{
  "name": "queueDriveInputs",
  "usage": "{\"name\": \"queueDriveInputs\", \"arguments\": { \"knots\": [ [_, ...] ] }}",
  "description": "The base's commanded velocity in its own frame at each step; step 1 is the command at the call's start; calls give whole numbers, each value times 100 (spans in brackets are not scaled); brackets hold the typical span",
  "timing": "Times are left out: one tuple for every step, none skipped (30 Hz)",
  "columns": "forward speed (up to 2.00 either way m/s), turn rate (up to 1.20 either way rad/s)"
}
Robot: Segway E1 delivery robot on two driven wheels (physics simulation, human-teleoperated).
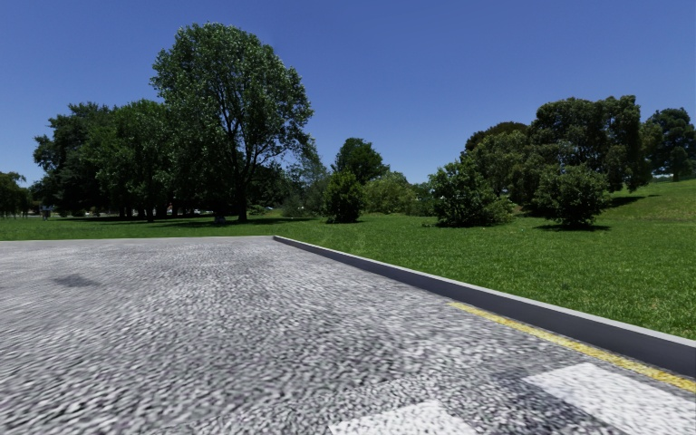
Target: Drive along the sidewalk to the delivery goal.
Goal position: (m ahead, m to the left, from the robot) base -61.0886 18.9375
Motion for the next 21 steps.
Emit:
{"name": "queueDriveInputs", "arguments": {
  "knots": [
    [0, 0],
    [0, 0],
    [0, 0],
    [0, 0],
    [0, 0],
    [0, 0],
    [0, 0],
    [0, 0],
    [0, 0],
    [0, 0],
    [0, 0],
    [0, 0],
    [0, 0],
    [0, 0],
    [0, 0],
    [0, 15],
    [0, 30],
    [0, 30],
    [0, 39],
    [-15, 45],
    [-31, 50]
  ]
}}
